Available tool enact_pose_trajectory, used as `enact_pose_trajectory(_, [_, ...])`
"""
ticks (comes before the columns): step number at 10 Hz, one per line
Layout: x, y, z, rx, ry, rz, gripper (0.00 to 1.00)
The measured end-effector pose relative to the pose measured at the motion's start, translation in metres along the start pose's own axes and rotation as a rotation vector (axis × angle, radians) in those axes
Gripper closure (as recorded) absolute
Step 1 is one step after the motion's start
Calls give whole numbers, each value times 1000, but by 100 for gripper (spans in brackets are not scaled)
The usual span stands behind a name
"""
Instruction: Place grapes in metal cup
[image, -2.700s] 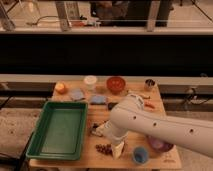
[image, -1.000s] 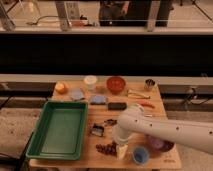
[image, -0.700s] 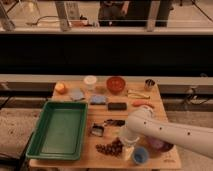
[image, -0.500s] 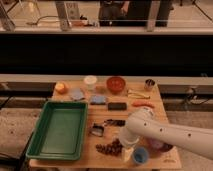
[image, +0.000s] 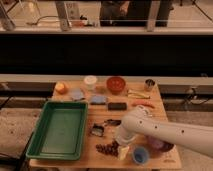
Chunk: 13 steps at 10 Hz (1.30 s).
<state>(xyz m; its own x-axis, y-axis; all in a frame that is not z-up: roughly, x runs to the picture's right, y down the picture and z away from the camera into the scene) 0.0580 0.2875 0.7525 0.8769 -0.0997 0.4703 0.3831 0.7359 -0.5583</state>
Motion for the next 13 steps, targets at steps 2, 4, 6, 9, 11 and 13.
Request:
enact_pose_trajectory(2, [12,0,-5,6,4,7,24])
enact_pose_trajectory(4, [21,5,-10,7,2,12,33])
enact_pose_trajectory(6, [14,5,-5,4,-17,2,33])
enact_pose_trajectory(9, [-9,-2,7,-11,-57,-41,34])
enact_pose_trajectory(11, [-17,-7,12,-19,-72,-65,54])
enact_pose_trajectory(13, [-18,-9,9,-28,-55,-77,73])
